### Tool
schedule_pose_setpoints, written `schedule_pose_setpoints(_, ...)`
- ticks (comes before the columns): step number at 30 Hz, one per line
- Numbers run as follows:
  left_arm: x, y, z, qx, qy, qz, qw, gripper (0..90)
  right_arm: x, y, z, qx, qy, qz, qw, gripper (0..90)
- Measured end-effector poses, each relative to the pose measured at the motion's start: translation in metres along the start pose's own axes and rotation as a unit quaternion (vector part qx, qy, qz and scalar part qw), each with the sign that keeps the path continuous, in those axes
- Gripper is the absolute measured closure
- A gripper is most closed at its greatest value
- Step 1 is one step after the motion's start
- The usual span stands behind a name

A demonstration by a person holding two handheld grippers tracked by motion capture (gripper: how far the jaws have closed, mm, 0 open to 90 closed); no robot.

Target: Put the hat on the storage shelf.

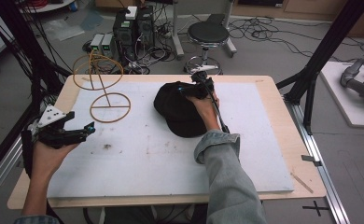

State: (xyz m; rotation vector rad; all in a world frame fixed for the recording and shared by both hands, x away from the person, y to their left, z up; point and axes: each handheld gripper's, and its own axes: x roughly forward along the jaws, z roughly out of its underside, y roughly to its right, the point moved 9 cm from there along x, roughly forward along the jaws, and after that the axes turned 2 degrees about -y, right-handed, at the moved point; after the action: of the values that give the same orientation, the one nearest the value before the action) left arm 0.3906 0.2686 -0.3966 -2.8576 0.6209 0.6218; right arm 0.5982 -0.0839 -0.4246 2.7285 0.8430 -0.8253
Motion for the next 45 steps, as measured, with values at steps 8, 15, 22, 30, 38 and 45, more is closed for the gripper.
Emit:
schedule_pose_setpoints(8,0.0,0.0,0.0,-0.001,0.001,0.0,1.0,17.2,0.007,0.0,0.009,-0.015,-0.029,0.004,0.9995,25.1)
schedule_pose_setpoints(15,-0.001,0.0,-0.001,-0.004,0.003,0.0,1.0,17.2,0.01,-0.004,0.015,-0.047,-0.061,0.009,0.997,54.8)
schedule_pose_setpoints(22,-0.001,-0.001,0.0,-0.004,0.002,0.0,1.0,17.2,0.007,-0.011,0.013,-0.078,-0.066,0.013,0.9947,81.3)
schedule_pose_setpoints(30,-0.003,-0.003,-0.002,-0.005,0.006,-0.002,1.0,17.2,-0.005,-0.013,0.003,-0.096,-0.05,0.028,0.9937,85.8)
schedule_pose_setpoints(38,-0.006,-0.006,-0.002,-0.009,0.008,-0.004,0.9999,17.2,-0.031,-0.023,-0.022,-0.114,0.01,0.031,0.9929,86.1)
schedule_pose_setpoints(45,-0.007,-0.006,-0.003,-0.009,0.009,-0.004,0.9999,17.2,-0.055,-0.029,-0.041,-0.117,0.057,0.022,0.9913,86.2)
